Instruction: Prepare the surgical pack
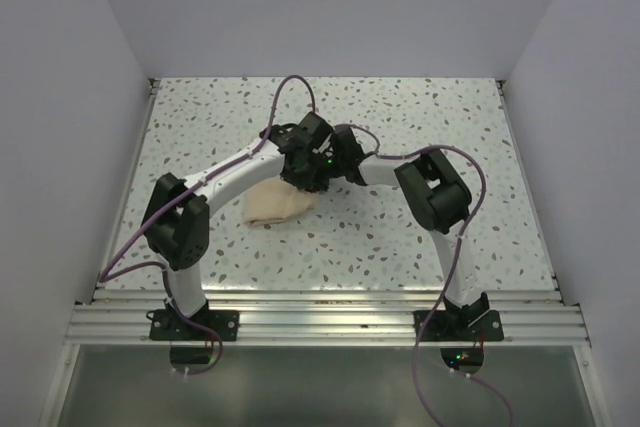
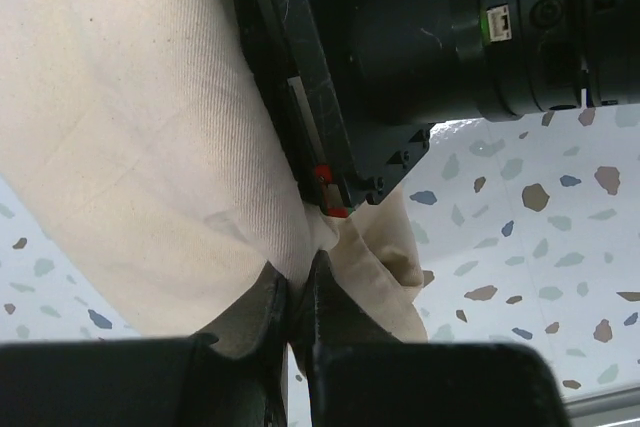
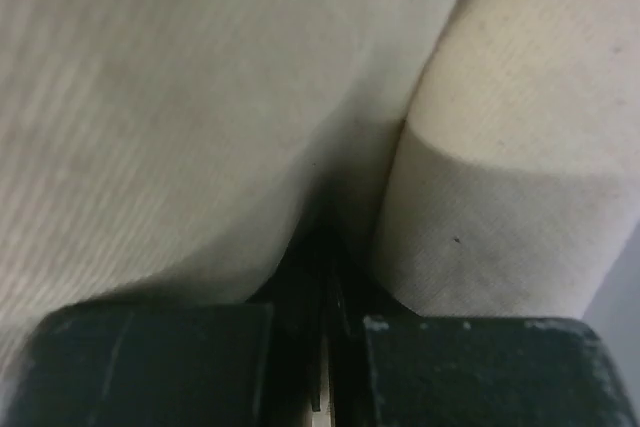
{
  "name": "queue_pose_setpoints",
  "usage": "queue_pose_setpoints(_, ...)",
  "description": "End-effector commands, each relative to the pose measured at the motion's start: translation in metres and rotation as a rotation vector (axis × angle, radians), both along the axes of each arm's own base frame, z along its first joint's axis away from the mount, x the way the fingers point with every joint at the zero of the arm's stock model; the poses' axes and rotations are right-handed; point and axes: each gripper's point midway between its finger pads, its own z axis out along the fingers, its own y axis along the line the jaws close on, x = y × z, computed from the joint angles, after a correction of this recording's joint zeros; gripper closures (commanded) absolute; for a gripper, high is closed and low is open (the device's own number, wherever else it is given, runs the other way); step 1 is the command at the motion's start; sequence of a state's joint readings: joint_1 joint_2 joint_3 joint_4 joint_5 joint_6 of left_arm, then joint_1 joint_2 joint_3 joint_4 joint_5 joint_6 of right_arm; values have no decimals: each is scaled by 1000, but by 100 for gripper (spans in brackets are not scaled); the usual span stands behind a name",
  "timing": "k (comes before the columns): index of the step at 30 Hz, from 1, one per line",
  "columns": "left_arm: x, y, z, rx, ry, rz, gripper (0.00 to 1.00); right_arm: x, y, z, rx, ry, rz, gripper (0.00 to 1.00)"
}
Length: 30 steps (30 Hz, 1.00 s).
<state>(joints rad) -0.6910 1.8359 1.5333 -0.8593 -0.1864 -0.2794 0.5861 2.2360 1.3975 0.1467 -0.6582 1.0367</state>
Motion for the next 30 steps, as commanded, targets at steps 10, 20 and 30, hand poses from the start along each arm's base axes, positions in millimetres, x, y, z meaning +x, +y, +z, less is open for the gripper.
queue_pose_setpoints(10, -6, -25, 29, -151, -86, -61, 100, 8, -78, 57, -26, -127, 20, 99)
queue_pose_setpoints(20, -11, -25, 30, -164, -83, -84, 100, 34, -80, 57, 0, -140, -15, 99)
queue_pose_setpoints(30, -18, -41, 35, -214, -100, -186, 100, 87, -39, 40, 173, -153, -183, 100)
